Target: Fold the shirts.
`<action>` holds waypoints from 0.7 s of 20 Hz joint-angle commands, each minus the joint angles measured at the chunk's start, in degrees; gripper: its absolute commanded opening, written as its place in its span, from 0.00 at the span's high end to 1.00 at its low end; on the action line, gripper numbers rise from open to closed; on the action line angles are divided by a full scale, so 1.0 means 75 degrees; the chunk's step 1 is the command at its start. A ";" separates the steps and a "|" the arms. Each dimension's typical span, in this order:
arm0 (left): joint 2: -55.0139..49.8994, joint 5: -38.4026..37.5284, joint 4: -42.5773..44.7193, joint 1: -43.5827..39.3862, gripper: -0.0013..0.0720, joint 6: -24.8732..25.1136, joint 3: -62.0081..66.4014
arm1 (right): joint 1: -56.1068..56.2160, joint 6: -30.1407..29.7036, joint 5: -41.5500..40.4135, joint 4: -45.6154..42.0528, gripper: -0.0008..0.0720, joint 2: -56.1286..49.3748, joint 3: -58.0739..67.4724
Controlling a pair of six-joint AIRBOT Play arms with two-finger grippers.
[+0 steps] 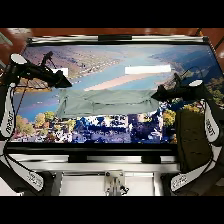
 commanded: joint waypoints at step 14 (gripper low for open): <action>-0.0484 0.2133 -0.0388 -0.3937 0.94 -0.0032 -0.0207 | 0.0020 0.2270 0.1620 -0.1594 0.90 0.4998 0.0009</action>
